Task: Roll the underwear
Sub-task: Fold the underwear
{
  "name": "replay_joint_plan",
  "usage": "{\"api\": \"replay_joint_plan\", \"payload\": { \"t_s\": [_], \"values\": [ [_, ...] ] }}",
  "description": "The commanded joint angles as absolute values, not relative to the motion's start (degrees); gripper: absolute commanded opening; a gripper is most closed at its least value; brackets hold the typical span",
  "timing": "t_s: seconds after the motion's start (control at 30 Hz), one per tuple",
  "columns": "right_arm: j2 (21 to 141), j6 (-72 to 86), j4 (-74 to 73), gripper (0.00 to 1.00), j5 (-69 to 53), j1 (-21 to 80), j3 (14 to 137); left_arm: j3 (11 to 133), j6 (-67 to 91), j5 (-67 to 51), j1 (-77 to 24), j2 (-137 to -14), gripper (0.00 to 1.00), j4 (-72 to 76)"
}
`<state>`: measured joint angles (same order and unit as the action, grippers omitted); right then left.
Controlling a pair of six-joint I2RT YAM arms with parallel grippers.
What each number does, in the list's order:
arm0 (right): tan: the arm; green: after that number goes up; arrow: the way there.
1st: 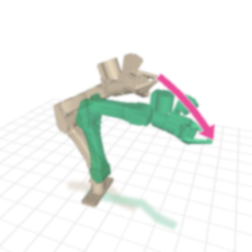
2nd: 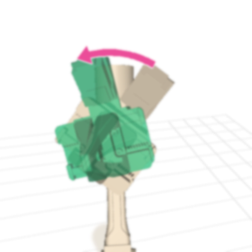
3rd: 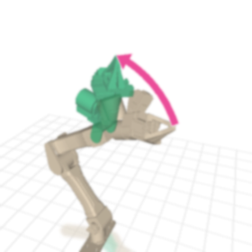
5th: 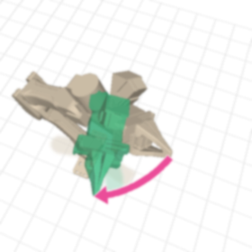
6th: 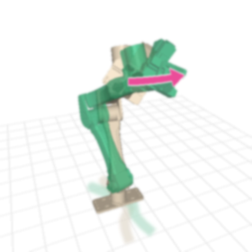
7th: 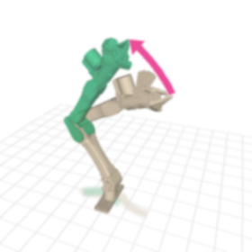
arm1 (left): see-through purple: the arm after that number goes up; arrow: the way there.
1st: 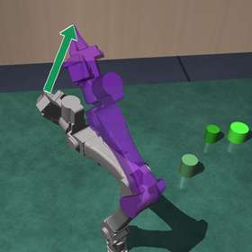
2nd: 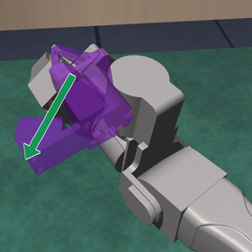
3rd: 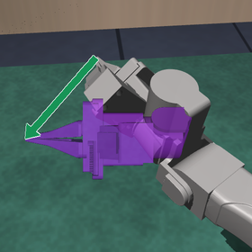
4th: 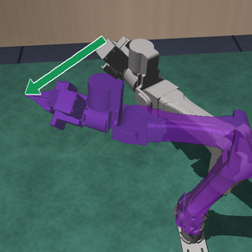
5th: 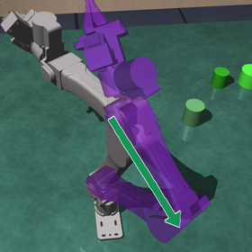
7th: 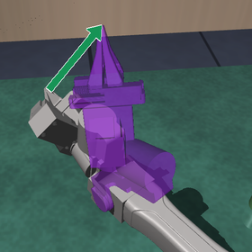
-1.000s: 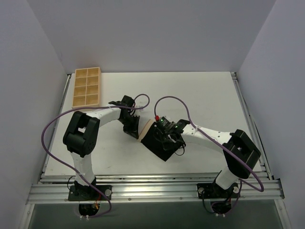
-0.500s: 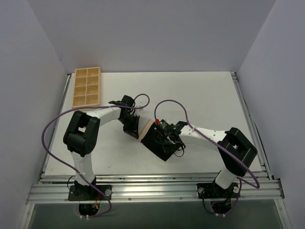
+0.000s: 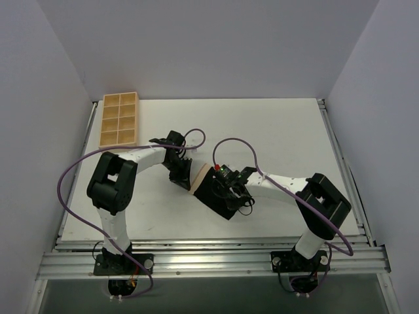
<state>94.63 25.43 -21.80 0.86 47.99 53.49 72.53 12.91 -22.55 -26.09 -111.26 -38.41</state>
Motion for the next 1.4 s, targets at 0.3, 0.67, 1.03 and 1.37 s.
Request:
{"api": "replay_joint_plan", "payload": {
  "t_s": [0.3,0.67,1.03,1.37],
  "values": [
    [93.43,24.78,-24.0,0.07,0.7,47.46,53.44,72.95,11.51,-19.86,-25.75,-113.73,0.02,-39.29],
    [92.55,25.22,-24.08,0.2,0.79,47.46,54.93,73.04,11.43,-20.13,-25.66,-113.99,0.02,-39.2],
    [92.2,25.4,-23.99,0.0,0.62,47.2,55.46,72.77,11.51,-20.57,-25.75,-114.08,0.02,-38.94],
    [91.23,25.93,-24.87,0.04,0.53,46.93,56.95,72.42,11.51,-20.74,-25.75,-114.08,0.02,-38.67]
  ]
}}
